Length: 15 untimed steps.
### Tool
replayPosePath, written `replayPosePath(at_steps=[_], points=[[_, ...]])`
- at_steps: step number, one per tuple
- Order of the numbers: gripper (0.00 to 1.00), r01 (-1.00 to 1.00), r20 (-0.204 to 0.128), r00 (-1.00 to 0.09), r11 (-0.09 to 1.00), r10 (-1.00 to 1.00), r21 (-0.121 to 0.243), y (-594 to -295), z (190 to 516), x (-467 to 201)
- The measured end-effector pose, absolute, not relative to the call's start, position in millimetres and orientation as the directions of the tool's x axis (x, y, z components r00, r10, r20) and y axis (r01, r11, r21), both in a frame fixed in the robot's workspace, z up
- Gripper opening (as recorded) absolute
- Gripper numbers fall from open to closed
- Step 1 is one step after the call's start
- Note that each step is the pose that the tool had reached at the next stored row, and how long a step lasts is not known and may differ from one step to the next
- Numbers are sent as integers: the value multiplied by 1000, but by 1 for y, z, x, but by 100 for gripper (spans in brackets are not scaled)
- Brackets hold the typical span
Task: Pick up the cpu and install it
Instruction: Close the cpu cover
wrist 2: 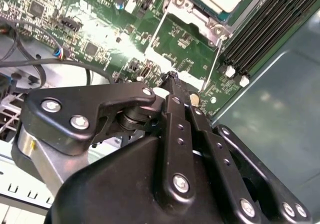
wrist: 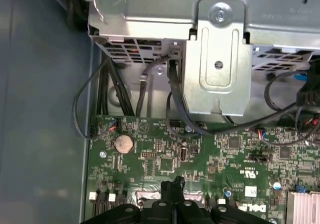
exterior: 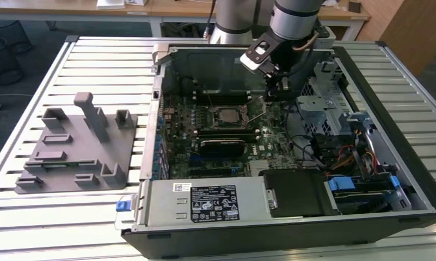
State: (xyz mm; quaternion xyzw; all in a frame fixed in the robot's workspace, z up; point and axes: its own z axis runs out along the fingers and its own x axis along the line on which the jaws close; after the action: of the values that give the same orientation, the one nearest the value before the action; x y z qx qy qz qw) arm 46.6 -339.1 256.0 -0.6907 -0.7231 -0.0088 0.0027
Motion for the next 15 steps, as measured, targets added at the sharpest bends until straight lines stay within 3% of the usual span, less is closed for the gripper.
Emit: replayPosePath(at_steps=[15], points=[[11, 998, 16, -61, 61, 998, 9, -333, 244, 60]])
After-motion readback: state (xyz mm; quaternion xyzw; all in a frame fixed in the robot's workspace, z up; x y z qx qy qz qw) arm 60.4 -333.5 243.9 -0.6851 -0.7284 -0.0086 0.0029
